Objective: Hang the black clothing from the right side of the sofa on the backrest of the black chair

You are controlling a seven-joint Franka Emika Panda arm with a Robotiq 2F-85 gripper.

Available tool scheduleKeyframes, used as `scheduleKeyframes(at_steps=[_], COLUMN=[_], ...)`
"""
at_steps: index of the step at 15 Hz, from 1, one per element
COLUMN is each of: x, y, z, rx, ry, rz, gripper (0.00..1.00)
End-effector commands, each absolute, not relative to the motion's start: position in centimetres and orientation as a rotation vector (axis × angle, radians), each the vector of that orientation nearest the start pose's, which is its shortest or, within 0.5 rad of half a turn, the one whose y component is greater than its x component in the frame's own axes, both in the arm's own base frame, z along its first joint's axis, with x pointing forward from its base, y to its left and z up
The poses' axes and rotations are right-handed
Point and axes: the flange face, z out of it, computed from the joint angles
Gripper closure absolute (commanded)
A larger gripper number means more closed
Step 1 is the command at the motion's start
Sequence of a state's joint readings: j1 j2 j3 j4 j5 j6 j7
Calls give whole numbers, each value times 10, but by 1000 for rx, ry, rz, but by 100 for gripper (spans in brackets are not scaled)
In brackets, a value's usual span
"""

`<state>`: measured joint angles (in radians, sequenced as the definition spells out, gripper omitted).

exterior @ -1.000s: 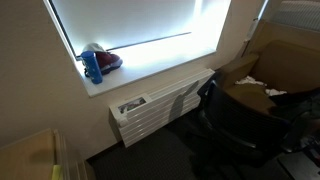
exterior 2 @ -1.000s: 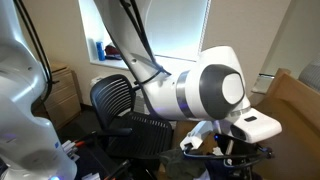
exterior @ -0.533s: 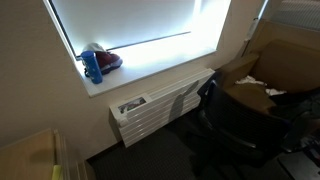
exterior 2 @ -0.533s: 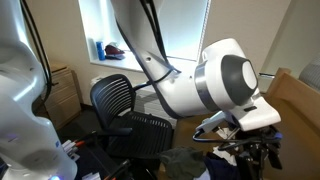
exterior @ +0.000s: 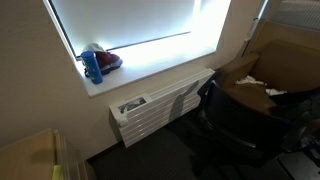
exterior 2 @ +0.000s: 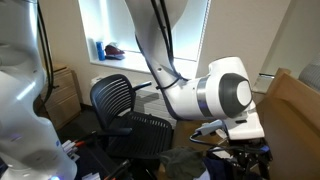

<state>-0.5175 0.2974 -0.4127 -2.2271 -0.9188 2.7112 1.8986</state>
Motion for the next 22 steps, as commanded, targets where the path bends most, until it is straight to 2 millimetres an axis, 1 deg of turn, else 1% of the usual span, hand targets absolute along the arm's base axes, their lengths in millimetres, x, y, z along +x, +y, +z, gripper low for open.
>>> scheduleKeyframes(at_steps=[1,2,3,4,5,6,7,8,9,10,12,13,14,15,16,17,18,20,22], x=[360,363,371,378,388,395,405,413,420,405,414,409,410,411,413,416,416,418,418], y=[-433,-432,-435,-439,-446,-448,-460,-470,-473,-453,-471,-469,-472,-473,-476,-476,-476,-472,-471], z=[245,221,197,180,162,150,136,132,127,136,127,131,127,120,111,103,118,106,101], rx=[-1765,-1734,-1722,-1708,-1701,-1684,-1674,-1696,-1757,-1720,-1743,-1738,-1670,-1598,-1555,-1516,-1566,-1543,-1537], ry=[2904,2901,2868,2831,2777,2737,2679,2610,2557,2646,2591,2602,2638,2670,2700,2736,2690,2721,2730], rz=[-657,-531,-460,-383,-319,-233,-179,-131,-53,-145,-95,-195,-280,-300,-362,-375,-317,-346,-351], gripper=[0,2,1,1,0,0,0,0,0,0,0,0,0,0,0,0,0,0,0])
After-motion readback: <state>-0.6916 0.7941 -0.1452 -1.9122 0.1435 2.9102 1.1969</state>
